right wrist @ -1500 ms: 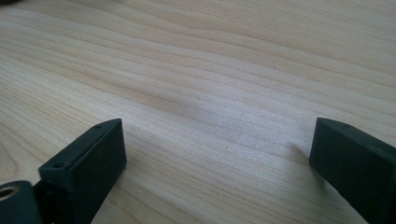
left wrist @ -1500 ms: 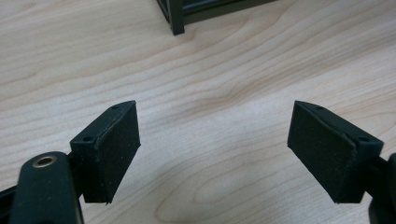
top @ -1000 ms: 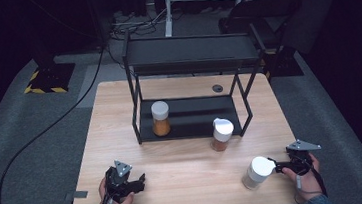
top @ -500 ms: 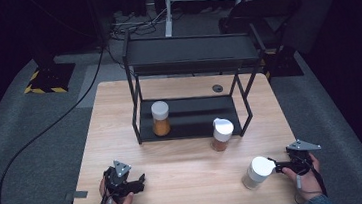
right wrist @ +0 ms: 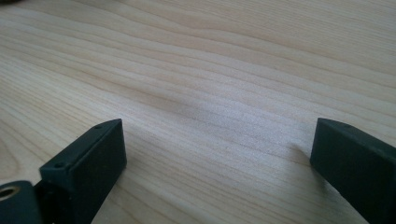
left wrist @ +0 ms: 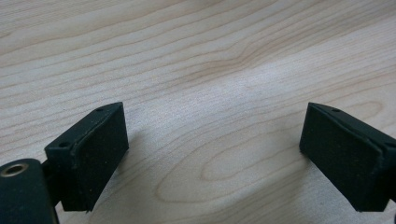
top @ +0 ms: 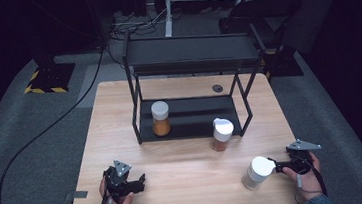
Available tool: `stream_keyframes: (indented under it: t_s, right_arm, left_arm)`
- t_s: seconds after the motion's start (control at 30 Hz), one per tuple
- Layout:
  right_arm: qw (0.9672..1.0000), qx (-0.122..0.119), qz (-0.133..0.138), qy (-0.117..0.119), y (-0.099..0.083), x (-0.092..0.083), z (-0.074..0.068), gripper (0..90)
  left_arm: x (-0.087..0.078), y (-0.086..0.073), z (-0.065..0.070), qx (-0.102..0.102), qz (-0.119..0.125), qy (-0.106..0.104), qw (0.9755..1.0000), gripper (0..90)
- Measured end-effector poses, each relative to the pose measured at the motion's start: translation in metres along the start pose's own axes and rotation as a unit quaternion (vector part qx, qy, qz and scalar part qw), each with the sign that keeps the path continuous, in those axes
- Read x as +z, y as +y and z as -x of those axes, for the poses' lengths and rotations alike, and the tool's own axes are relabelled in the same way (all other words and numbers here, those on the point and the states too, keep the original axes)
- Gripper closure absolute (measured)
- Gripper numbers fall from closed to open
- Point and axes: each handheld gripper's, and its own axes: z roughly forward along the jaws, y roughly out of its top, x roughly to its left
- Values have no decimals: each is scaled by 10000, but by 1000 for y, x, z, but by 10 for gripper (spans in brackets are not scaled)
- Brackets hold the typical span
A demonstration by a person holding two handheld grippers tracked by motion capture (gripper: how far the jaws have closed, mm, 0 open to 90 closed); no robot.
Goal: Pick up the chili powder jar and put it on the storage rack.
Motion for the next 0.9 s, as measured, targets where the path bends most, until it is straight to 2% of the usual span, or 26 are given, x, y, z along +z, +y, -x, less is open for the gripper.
stream_keyframes:
  t_s: [0.17,0.37,0.9]
  right_arm:
    - [10000,65,55,9,0,-4,4,45]
    - [9999,0,164,-14,6,-13,2,46]
    - [9985,41,552,5,18,-44,1,58]
  left_arm:
    - [0,0,-1,8,-17,10,10000,66]
    - [0,0,-1,8,-17,10,10000,64]
    - [1,1,-1,18,-29,8,10000,56]
